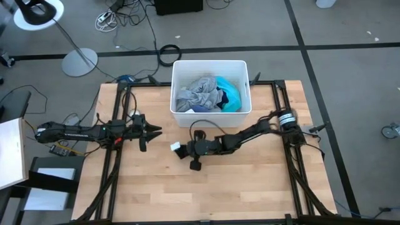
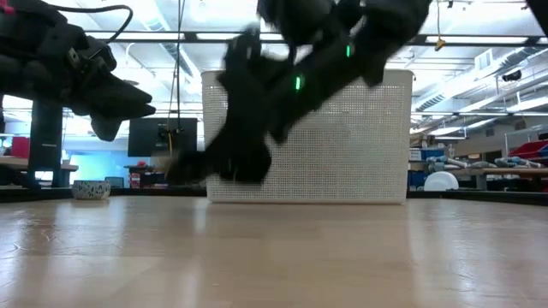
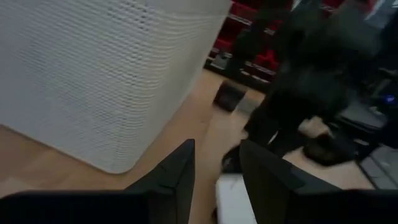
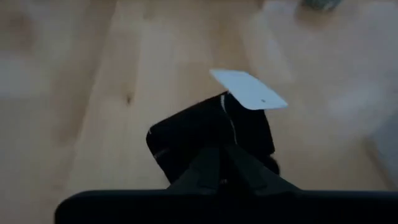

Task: Sort clothes
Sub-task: Put the black sock into the white laundry bin

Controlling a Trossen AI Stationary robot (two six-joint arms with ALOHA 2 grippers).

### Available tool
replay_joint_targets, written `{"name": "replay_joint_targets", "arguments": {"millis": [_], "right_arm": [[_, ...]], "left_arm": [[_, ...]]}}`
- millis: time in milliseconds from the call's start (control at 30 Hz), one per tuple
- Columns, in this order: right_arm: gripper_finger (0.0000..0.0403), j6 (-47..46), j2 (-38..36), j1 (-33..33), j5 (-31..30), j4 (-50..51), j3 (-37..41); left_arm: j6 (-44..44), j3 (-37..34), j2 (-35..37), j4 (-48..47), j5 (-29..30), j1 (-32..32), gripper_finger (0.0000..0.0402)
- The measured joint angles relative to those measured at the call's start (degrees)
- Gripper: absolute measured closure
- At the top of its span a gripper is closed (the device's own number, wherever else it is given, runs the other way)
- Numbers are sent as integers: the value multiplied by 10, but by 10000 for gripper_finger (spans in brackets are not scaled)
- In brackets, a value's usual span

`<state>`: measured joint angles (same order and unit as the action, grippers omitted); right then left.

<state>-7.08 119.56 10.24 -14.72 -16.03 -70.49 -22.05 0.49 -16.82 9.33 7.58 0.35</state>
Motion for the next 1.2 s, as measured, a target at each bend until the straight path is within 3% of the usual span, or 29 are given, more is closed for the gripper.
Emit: {"name": "replay_joint_targets", "arguments": {"millis": [233,667,933,1200], "right_arm": [[399,5,-91,-3,-5,77,0],[399,64,-251,-17,-5,99,-1],[399,88,-321,-75,-32,112,-1],[397,59,-335,-156,-33,177,-2]], "left_arm": [[43,0,1,-5,48,-40,270],[110,0,59,-25,17,-25,270],[114,0,132,-75,14,-23,270],[130,0,163,-80,-2,-23,270]]}}
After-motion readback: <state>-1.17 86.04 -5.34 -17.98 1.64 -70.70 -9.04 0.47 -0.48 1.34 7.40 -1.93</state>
